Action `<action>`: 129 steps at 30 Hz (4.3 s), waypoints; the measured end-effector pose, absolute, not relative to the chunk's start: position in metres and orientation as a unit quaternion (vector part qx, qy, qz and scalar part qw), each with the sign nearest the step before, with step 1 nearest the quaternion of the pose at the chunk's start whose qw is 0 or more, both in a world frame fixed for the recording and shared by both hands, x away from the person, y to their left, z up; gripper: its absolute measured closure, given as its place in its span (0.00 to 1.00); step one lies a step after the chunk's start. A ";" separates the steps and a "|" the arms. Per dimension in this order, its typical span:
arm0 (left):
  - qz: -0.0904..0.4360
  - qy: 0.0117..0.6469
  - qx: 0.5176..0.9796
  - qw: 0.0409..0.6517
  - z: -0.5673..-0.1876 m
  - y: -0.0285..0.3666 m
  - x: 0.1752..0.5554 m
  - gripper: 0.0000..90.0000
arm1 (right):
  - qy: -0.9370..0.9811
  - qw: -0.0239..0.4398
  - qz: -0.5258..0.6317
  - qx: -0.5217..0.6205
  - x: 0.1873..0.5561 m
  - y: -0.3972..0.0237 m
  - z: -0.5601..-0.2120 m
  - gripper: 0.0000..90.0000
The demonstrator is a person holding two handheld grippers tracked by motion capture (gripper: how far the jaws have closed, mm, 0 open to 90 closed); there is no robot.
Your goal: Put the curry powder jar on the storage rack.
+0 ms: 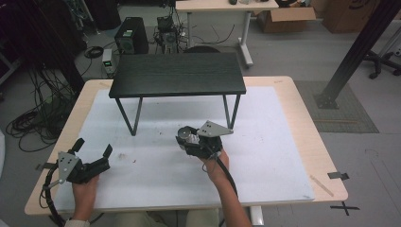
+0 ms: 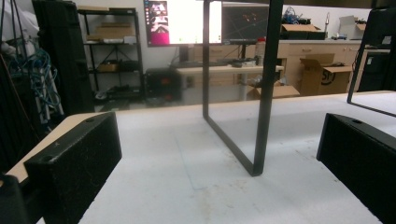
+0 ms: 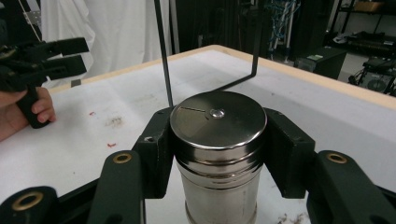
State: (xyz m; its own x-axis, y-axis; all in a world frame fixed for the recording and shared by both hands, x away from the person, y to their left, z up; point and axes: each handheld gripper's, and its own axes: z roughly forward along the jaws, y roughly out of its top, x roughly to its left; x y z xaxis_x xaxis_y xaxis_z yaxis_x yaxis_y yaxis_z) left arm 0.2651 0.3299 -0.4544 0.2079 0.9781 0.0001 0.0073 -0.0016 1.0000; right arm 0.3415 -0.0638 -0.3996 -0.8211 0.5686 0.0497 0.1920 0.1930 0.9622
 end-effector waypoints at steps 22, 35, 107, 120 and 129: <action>0.443 0.447 0.552 0.548 -0.454 0.330 0.265 0.00 | 0.760 0.148 0.598 0.206 0.337 -0.065 -0.327 0.54; 0.443 0.447 0.552 0.548 -0.454 0.330 0.265 0.00 | 0.764 0.142 0.604 0.179 0.339 -0.057 -0.289 0.54; 0.442 0.447 0.551 0.549 -0.454 0.330 0.265 0.00 | 0.735 0.175 0.589 0.288 0.474 0.003 -0.217 0.54; 0.442 0.447 0.551 0.549 -0.454 0.330 0.265 0.00 | 0.740 0.174 0.569 0.314 0.488 0.007 -0.230 0.54; 0.442 0.447 0.551 0.549 -0.454 0.330 0.265 0.00 | 0.746 0.166 0.566 0.307 0.487 0.007 -0.230 0.51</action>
State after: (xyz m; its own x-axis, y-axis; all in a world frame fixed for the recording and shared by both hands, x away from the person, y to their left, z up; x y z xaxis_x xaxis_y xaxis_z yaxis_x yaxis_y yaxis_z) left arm 0.2651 0.3301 -0.4544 0.2091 0.9779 -0.0031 0.0074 0.0016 1.0000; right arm 0.4867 0.0067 -0.2296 -0.7563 0.6465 0.1003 0.2705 0.1695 0.9477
